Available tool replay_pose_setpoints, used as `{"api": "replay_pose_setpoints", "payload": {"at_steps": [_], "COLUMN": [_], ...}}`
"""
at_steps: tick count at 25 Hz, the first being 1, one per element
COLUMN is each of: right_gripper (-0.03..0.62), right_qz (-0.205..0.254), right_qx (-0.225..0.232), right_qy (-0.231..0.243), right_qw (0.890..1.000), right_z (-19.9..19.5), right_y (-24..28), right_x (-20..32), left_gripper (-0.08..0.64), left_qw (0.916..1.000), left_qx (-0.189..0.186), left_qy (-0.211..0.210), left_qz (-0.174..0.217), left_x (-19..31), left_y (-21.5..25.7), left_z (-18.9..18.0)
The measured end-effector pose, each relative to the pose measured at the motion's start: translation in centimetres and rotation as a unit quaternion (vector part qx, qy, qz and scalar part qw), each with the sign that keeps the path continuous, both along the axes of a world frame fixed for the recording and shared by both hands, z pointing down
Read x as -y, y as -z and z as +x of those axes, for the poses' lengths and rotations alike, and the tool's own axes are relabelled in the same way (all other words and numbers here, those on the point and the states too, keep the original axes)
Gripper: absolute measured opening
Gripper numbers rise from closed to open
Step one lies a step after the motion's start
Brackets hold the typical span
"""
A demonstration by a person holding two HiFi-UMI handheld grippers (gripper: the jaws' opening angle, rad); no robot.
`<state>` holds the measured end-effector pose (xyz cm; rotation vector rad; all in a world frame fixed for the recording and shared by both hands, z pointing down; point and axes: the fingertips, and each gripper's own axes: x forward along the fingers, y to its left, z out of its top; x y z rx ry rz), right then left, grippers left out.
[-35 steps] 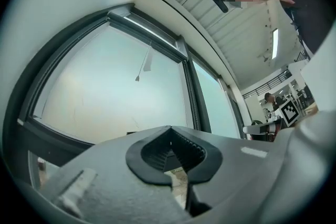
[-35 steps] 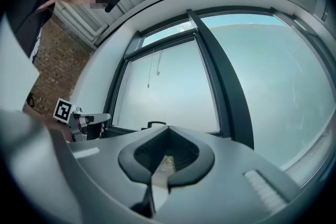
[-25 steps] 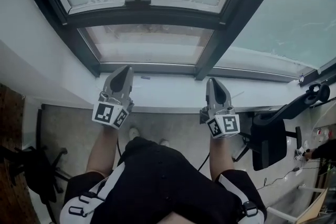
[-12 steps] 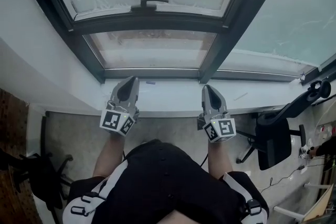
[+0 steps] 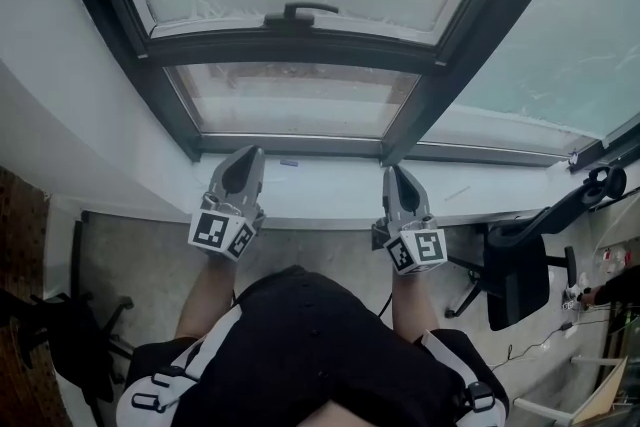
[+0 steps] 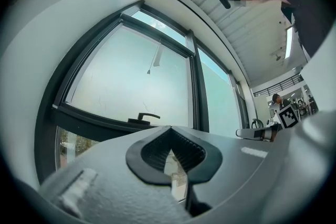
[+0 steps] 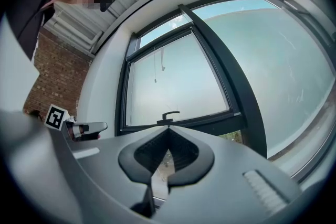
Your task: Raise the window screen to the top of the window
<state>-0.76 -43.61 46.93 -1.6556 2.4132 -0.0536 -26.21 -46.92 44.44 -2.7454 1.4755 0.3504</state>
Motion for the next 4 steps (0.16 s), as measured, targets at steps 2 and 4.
{"api": "replay_pose_setpoints", "payload": {"at_steps": [2, 4], "right_gripper": [0.004, 0.005], "right_qz": [0.003, 0.008], "right_qx": [0.007, 0.009], "right_qy": [-0.002, -0.002], "right_qw": [1.000, 1.000], "right_z": [-0.39, -0.74], "right_y": [0.26, 0.63], "right_x": [0.08, 0.18], "left_gripper": [0.003, 0.003], "left_qw": [1.0000, 0.9999], "left_qx": [0.002, 0.003], "left_qy": [-0.004, -0.007], "left_qz": [-0.005, -0.008], "left_x": [-0.23, -0.44], "left_y": [-0.11, -0.22], "left_z": [-0.58, -1.13]}}
